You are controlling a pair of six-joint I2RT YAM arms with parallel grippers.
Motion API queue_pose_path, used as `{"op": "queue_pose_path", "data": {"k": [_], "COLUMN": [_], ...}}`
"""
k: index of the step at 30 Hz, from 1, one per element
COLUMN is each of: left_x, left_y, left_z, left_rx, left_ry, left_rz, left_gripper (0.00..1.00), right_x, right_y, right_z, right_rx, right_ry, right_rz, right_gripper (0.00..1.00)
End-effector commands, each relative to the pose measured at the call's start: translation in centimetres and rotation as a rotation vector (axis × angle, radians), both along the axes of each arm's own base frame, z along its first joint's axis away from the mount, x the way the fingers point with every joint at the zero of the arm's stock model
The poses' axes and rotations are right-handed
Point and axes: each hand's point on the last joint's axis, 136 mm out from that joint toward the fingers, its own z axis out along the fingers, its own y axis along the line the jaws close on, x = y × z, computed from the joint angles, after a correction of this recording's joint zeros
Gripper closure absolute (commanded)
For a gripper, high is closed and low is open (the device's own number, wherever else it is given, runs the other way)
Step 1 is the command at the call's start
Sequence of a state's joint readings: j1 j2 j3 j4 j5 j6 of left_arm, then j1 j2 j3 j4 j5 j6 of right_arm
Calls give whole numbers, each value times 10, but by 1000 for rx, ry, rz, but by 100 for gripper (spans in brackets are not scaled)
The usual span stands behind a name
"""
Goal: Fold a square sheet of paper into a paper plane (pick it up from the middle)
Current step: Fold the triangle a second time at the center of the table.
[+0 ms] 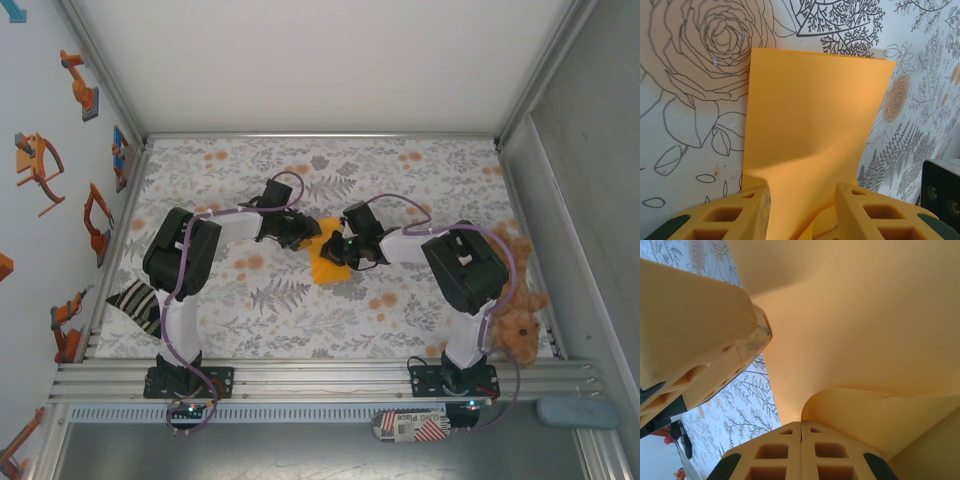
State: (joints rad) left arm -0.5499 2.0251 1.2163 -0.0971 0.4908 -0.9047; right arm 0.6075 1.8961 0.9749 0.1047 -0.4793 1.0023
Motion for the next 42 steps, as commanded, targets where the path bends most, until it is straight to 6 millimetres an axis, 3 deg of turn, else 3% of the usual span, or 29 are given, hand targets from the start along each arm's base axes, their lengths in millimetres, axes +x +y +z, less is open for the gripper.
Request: {"op": "queue_pose_path", "data": {"k": [1,42], "left_x": [-22,-23], "left_y": [17,18], "left_z": [-38,-38], "left_rx": [94,95], "left_ry": [100,102], "left_rz": [-1,2], "left_gripper": [61,61], "right_x": [1,-3], "right_y": [3,1], "right_z": [-2,-9], "right_rx": [-29,-44], "right_ry": [-9,8], "right_rz": [16,20], "right_gripper": [100,100]}}
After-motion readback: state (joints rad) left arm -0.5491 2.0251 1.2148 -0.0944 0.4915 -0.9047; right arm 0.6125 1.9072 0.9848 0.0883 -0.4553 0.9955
